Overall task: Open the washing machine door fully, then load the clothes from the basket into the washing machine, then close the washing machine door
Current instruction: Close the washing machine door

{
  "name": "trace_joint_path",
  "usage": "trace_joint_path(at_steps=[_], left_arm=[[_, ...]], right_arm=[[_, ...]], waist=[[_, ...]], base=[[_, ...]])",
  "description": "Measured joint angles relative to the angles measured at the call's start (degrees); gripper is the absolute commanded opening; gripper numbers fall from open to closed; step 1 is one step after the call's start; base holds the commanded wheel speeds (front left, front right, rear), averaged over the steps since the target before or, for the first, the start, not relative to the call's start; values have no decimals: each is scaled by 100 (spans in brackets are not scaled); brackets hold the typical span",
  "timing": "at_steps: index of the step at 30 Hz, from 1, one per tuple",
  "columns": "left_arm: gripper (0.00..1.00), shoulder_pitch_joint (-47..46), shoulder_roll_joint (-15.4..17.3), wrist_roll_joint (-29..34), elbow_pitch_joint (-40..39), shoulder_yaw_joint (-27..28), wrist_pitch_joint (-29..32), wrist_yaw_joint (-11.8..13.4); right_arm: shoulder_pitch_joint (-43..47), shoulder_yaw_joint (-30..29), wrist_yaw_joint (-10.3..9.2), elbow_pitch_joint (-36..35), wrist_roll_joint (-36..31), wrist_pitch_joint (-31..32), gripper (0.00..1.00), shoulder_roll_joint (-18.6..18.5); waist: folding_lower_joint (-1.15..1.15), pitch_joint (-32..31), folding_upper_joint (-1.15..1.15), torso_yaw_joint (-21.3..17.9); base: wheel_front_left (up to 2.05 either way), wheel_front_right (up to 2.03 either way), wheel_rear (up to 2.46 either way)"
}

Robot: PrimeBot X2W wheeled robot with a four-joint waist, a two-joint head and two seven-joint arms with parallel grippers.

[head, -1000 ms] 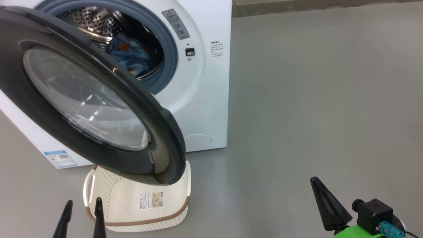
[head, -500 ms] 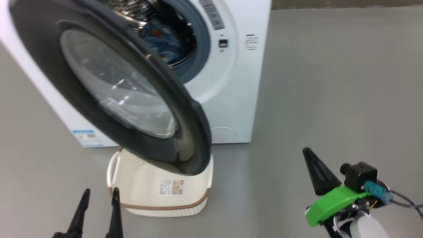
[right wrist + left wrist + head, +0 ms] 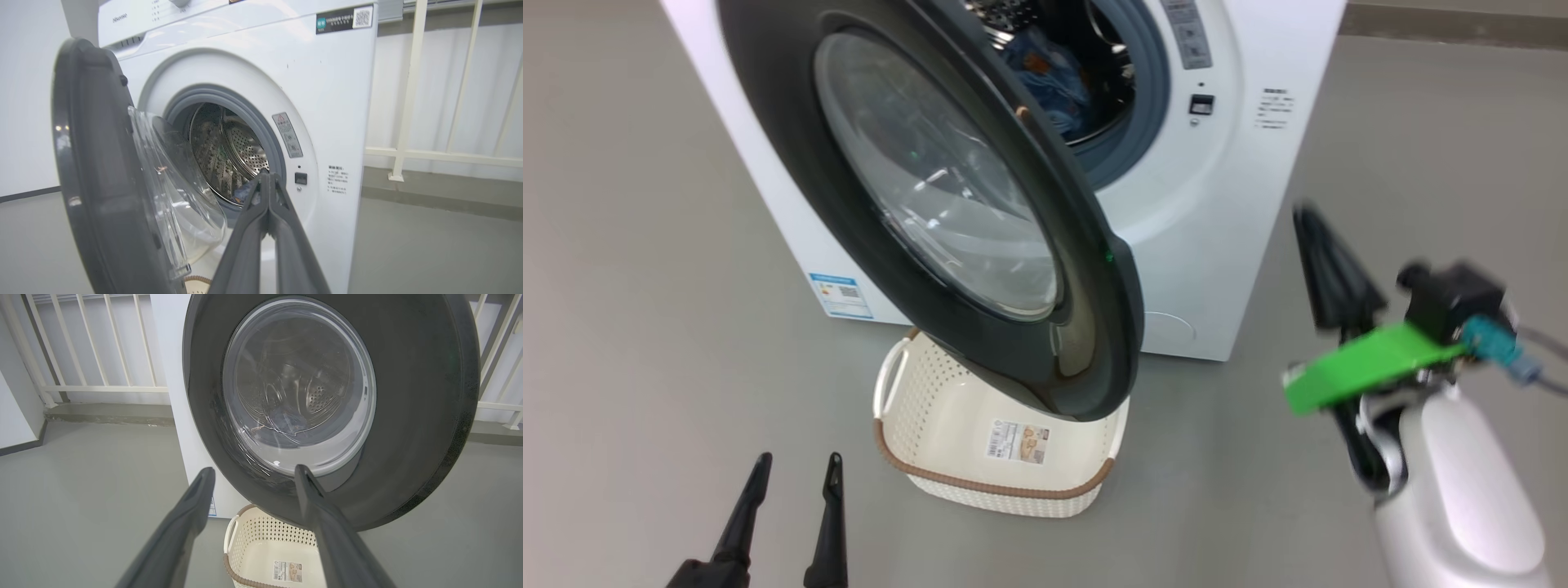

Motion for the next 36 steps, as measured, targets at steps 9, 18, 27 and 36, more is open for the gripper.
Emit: trace_joint_path(at_steps=[9,18,27,36], left_arm=[[100,1,12,0,-25,-13,-8,2],[100,-27,7,1,-57,-67,-34,29],[100,-165,-38,44,-47,-80,-60,53],[100,-313,-134,60,-21,-76,-110,53]], right_arm=[[-460,892,0,-1917,52,570,0,3],[22,2375,0,-2068,350,1339,0,8],[188,3026,0,-764,708,1117,0,5],[-411,3165,0,535,812,414,0,-1]], waist=[[0,-75,0,136],[0,36,0,184],[0,176,0,211],[0,367,0,128]], base=[[0,0,0],[0,0,0],[0,0,0],[0,0,0]])
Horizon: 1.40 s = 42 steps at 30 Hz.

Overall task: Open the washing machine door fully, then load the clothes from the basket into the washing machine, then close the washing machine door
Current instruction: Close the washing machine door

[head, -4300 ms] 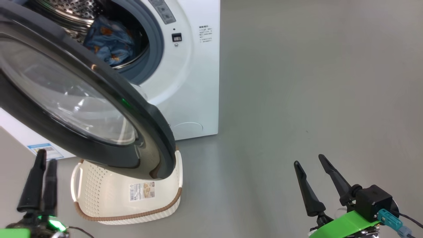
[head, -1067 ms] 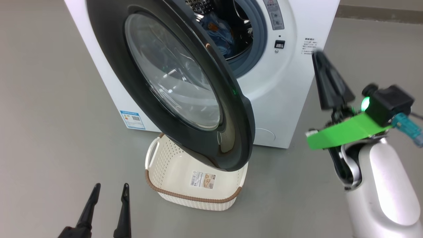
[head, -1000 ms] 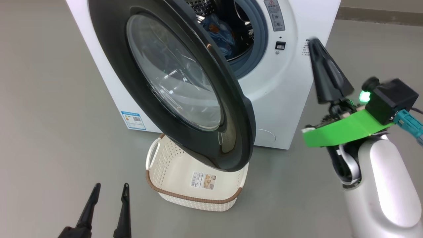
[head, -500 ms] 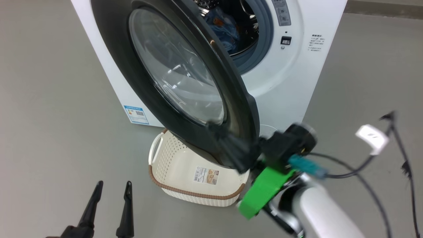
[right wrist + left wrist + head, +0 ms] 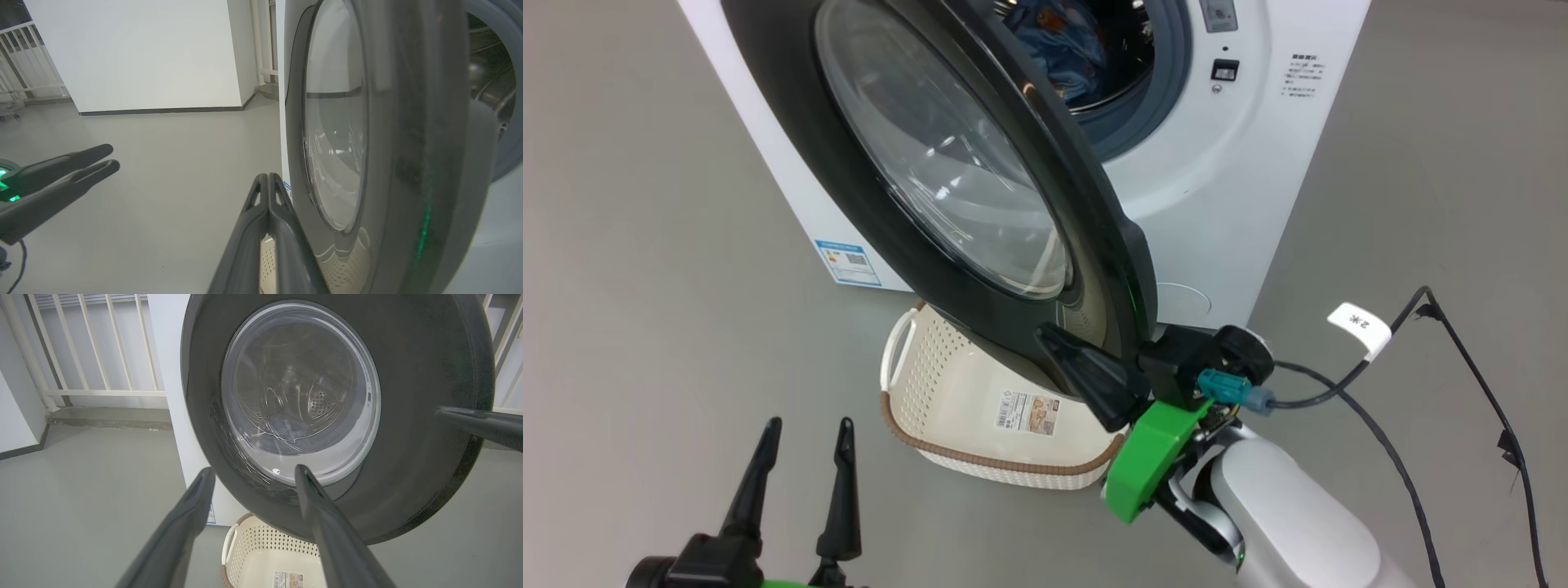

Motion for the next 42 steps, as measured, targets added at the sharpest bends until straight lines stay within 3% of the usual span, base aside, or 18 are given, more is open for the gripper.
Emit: trace_joint_path(at_steps=[11,23,33,42], left_arm=[[100,-52,-123,46,22,74,-16,0],[100,-300,-308,224,-51,111,-16,-8],[100,-689,-470,298,-79,-18,-16,-67],[100,-1239,-582,297,-90,-271,-18,-159]], right_arm=[[-573,-7,0,1006,124,-488,0,-2],[-1114,-369,27,1514,81,-706,0,-20],[-2137,-849,27,2036,-111,-867,0,-355],[-3350,-1293,27,2716,-294,-936,0,-782]], waist=[[0,113,0,-102],[0,448,0,-154],[0,938,0,-94],[0,1494,0,202]], base=[[0,0,0],[0,0,0],[0,0,0],[0,0,0]])
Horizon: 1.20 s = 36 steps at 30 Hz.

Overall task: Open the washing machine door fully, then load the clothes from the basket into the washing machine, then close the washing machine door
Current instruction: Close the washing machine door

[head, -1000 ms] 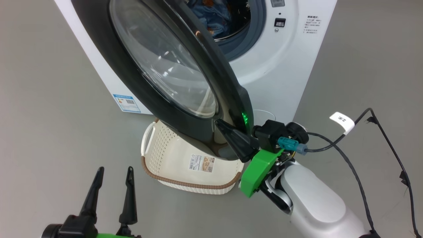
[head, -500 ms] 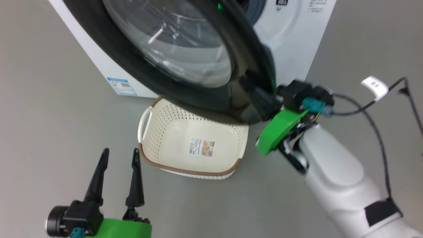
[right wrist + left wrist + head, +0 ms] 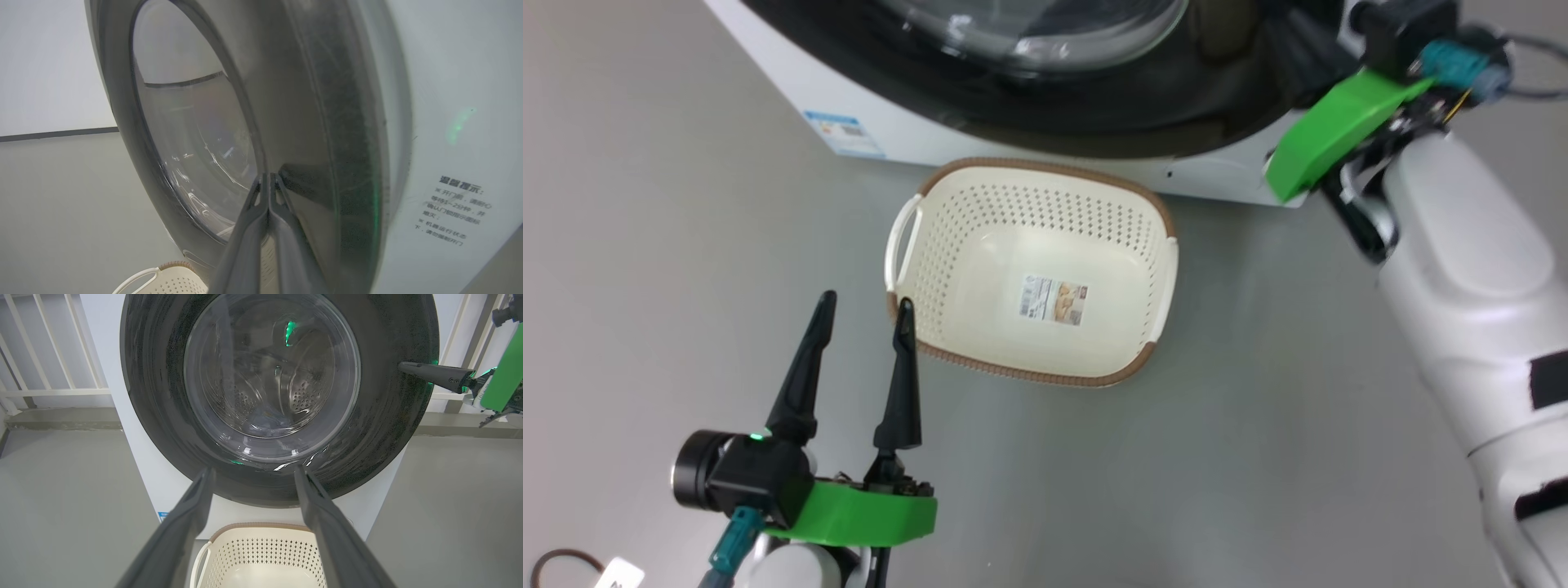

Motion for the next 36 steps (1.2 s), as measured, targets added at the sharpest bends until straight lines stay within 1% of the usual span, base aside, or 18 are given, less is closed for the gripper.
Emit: trace_joint_path(at_steps=[5,10,16,21,27,31,32,36], left_arm=[[100,-111,-8,-60,2,-136,0,9],[100,-129,-15,-109,1,-220,0,104],[100,-225,-16,-110,1,-241,0,110],[100,-227,-16,-110,16,-240,0,111],[100,-226,-18,-112,60,-220,0,126],[100,-226,-18,-105,104,-179,-1,125],[100,-226,-18,-105,104,-179,-1,125],[100,-224,-16,-80,164,-135,-1,100]], right_arm=[[-382,-148,1,156,-111,-4,0,-111],[-556,-278,0,255,-189,-4,0,-169],[-635,-448,9,353,-240,-4,0,-207],[-632,-389,9,376,-256,-4,0,-202],[-438,-79,7,-44,-119,-5,0,-160],[19,127,7,-423,-12,-7,0,-126],[19,127,7,-423,-12,-7,0,-126],[544,238,7,-902,220,-44,0,-108]], waist=[[0,189,0,172],[0,296,0,275],[0,294,0,281],[0,251,0,231],[0,179,0,109],[0,105,0,-1],[0,105,0,-1],[0,-11,0,-130]], base=[[0,0,0],[0,0,0],[0,0,0],[0,0,0],[0,0,0],[0,0,0],[0,0,0],[0,0,0]])
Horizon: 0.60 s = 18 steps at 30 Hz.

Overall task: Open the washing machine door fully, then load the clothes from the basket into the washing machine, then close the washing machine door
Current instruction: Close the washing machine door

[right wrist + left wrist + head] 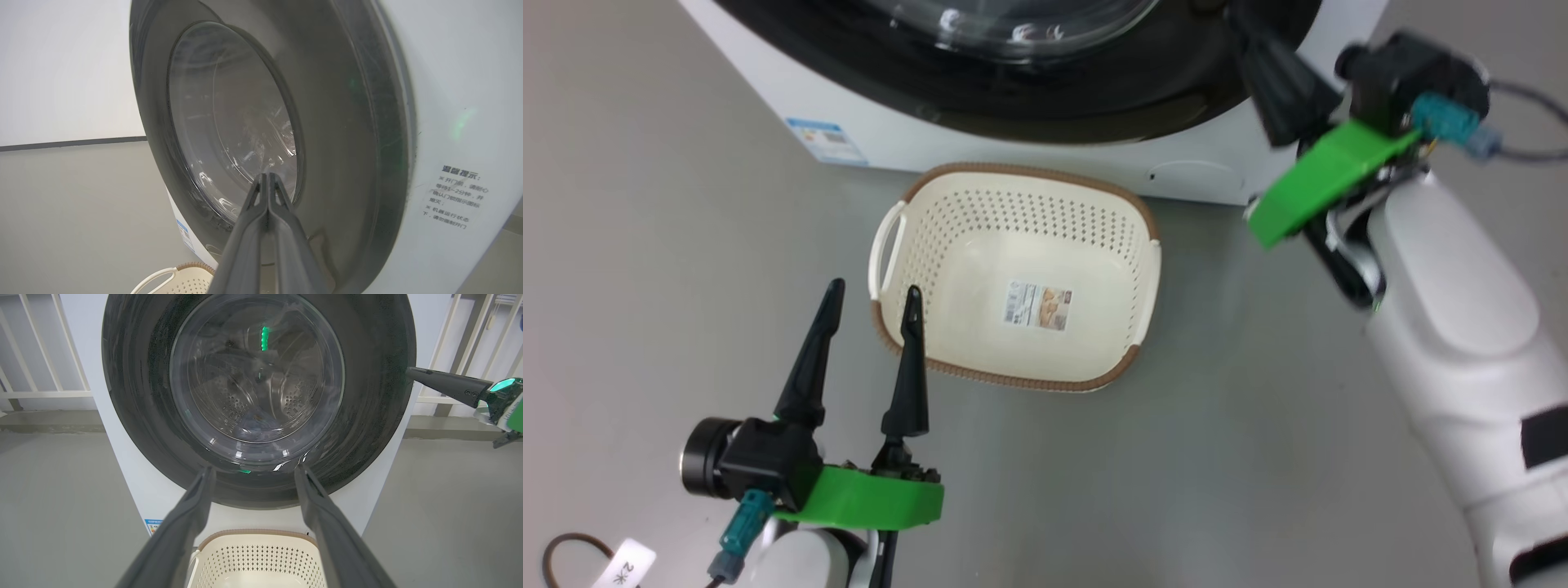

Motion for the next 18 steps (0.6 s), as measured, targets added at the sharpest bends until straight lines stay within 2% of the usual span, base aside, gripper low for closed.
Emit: trace_joint_path(at_steps=[7,16,17,18], left_arm=[[100,131,1,93,148,190,-4,-104],[100,406,9,135,357,341,-4,-310],[100,426,9,140,382,349,-4,-311],[100,458,9,141,393,359,-4,-325]], right_arm=[[1173,-91,0,-740,107,-2,0,-3],[2569,-761,-1,-1463,20,-2,0,67],[2708,-843,-1,-1528,-11,-2,7,99],[2847,-918,-1,-1597,-43,-2,21,126]], waist=[[0,-311,0,-270],[0,-775,0,-627],[0,-827,0,-660],[0,-878,0,-692]], base=[[0,0,0],[0,0,0],[0,0,0],[0,0,0]])
